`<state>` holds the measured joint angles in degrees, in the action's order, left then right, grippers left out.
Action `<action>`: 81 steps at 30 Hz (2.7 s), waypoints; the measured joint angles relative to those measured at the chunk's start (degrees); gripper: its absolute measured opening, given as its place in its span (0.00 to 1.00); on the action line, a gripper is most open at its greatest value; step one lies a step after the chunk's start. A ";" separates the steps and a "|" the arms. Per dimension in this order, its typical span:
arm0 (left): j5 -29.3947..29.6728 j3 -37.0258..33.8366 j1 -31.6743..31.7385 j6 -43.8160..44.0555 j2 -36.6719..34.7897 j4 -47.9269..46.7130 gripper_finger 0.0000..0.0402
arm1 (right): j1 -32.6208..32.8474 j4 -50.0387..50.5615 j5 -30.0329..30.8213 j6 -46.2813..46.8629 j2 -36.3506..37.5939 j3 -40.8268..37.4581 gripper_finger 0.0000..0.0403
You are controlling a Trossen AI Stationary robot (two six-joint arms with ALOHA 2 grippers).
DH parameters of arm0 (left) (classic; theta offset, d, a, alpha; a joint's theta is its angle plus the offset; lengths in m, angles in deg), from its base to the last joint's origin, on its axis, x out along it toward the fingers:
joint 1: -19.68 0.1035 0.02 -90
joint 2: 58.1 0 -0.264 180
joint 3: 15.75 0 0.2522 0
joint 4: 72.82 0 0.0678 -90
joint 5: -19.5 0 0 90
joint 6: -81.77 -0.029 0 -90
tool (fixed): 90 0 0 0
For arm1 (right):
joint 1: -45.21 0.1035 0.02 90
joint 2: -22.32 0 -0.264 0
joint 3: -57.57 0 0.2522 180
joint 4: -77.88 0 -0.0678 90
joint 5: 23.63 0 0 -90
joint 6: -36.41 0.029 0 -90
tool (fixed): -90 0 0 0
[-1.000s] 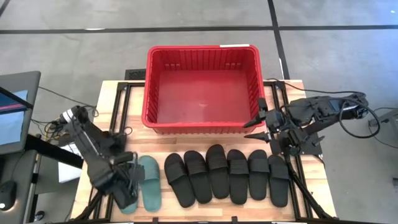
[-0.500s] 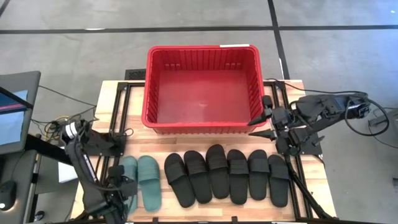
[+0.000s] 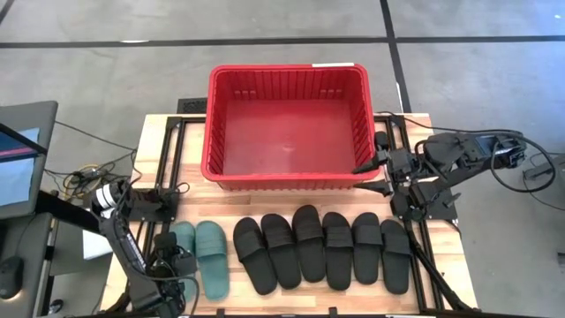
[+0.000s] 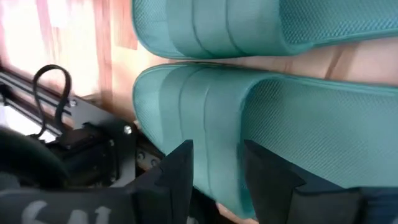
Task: Pick and place slides into bin
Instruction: Put the green slide into the red bin
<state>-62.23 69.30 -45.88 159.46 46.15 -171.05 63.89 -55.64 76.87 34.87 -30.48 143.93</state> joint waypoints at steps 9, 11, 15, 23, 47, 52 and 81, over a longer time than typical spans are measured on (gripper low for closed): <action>-1.23 -3.02 -0.01 2.48 -0.07 5.98 0.31 | -0.02 -0.63 0.11 0.00 0.00 0.00 0.33; -1.28 -3.47 -0.02 3.68 -0.07 4.46 0.31 | 0.00 -0.63 0.11 0.00 0.00 0.00 0.33; -1.47 -4.22 0.00 5.60 -0.07 1.05 0.31 | -0.02 -0.63 0.11 0.00 0.00 0.00 0.33; -1.98 -4.21 0.15 6.68 -0.07 1.59 0.07 | -0.04 0.13 0.11 0.00 0.00 0.00 0.33; 2.20 8.44 4.41 14.92 -8.18 -5.58 0.00 | -0.04 0.27 0.09 -2.13 0.00 0.00 0.33; 2.24 10.91 5.60 12.99 -11.41 -5.60 0.00 | -0.04 0.27 0.07 -2.14 0.00 0.00 0.33; 49.72 32.94 41.33 -42.94 -18.43 -5.56 0.00 | -0.04 -0.16 -0.13 -1.45 0.00 0.00 0.33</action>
<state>-12.51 102.24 -4.55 116.52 27.73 -176.60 63.85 -55.79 76.74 33.42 -30.48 143.93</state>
